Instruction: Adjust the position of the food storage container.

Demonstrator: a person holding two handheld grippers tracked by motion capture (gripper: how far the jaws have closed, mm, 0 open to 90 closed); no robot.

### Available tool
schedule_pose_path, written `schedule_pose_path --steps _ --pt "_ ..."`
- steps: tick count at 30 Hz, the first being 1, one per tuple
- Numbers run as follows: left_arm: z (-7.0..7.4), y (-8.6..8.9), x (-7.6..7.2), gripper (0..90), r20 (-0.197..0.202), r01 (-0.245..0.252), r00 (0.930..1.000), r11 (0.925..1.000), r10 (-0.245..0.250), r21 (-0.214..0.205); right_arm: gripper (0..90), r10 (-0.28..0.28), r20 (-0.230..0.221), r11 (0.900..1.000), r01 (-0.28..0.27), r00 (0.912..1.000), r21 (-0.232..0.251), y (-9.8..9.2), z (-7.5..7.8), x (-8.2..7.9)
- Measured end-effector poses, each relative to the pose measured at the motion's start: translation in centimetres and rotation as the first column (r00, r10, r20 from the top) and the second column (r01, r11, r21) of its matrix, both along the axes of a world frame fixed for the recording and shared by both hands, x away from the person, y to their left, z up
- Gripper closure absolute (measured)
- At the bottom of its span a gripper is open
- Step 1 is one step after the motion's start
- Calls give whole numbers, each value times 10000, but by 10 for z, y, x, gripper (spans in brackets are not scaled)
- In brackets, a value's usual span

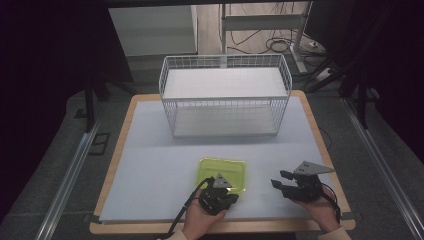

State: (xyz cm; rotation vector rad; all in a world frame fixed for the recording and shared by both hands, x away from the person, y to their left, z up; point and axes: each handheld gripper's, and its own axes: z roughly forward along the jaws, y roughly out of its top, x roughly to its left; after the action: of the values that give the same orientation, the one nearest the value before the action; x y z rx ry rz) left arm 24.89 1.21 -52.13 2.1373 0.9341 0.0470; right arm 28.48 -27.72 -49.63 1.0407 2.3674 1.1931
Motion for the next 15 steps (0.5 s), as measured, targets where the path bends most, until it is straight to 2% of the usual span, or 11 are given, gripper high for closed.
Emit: schedule_pose_path --steps 1,2,7,9,13,15 --pt "0 -1 1 898 -20 44 10000 10000 -44 76 481 10 -8 10000 -10 10000 -16 0 0 0" --pt "0 -2 2 898 -15 -21 10000 10000 21 -40 481 27 -21 10000 -27 10000 -44 1 0 0" --pt "0 -2 2 895 30 37 10000 10000 -36 -68 479 114 -28 9999 -114 9999 -64 3 0 -1" --pt "4 1 -2 897 89 72 9999 9993 -69 -379 478 112 -40 9999 -112 9999 -65 3 0 -2" --pt "12 12 -11 897 -69 294 9995 9943 -303 -1028 451 58 -108 9998 -56 9999 173 2 1 -2" --pt "16 22 -17 896 34 306 9995 9927 -304 -1167 425 49 -157 9996 -45 9999 276 1 1 -2"
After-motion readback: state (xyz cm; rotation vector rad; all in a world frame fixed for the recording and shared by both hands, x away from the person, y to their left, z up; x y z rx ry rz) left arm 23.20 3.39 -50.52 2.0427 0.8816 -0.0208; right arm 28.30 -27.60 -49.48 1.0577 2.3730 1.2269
